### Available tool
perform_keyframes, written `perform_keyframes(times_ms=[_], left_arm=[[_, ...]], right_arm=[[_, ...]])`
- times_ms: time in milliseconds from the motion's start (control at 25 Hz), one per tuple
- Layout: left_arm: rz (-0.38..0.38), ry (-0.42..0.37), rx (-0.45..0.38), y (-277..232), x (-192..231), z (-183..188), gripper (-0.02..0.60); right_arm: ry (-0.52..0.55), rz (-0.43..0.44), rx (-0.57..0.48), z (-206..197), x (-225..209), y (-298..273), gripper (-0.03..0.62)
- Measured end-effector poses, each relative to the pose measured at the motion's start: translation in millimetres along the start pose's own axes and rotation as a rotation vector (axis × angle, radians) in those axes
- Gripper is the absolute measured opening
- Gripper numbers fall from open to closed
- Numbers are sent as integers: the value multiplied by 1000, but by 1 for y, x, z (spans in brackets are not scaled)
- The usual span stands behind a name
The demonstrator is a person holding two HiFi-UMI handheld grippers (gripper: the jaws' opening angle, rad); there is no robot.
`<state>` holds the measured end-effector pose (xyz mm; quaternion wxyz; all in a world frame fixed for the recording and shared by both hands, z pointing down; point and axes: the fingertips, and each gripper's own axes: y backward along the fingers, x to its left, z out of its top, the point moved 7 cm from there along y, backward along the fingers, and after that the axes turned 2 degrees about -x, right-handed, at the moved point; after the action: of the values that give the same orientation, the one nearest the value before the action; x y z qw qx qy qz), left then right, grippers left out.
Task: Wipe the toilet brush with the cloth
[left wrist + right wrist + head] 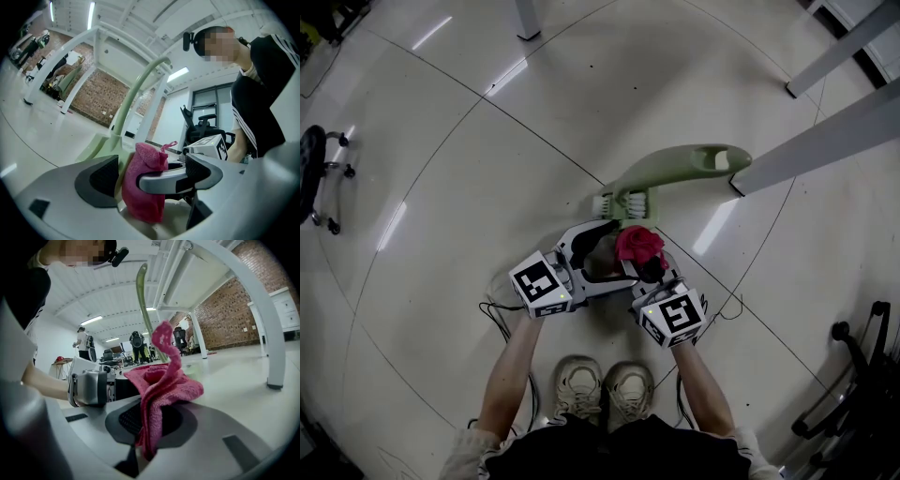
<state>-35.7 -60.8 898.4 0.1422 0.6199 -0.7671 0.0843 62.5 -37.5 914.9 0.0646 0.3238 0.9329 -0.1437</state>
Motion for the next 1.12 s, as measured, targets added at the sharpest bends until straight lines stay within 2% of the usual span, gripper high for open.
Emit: perform_keyframes(times_ms=[200,360,480,600,680,760,800,840,920,1040,1120], left_arm=[[-13,-1,23,3,0,1,425],[52,-17,-17,24,6,15,425],[110,-40,-95,43,10,46,425],[114,-130,-140,52,4,101,423],[60,-199,-160,48,-4,152,423],[-44,-212,-165,34,-12,204,422],[-97,-209,-157,24,-16,226,381],[-134,-210,-150,15,-19,245,295],[-169,-219,-129,-1,-22,269,257],[-251,-195,-41,-23,-27,284,252],[-278,-215,18,-37,-29,288,252]], right_arm=[[6,92,28,-3,11,-16,32],[-32,169,29,1,15,-22,32],[-52,183,-11,17,18,-12,31],[-66,198,-49,41,27,9,32],[-56,207,-72,62,31,25,31],[-60,206,-99,83,29,38,32],[-69,201,-110,94,27,45,32],[-75,196,-118,103,25,51,31],[-70,190,-133,119,24,62,31],[-49,183,-140,140,19,75,31],[-37,186,-138,154,12,77,31]])
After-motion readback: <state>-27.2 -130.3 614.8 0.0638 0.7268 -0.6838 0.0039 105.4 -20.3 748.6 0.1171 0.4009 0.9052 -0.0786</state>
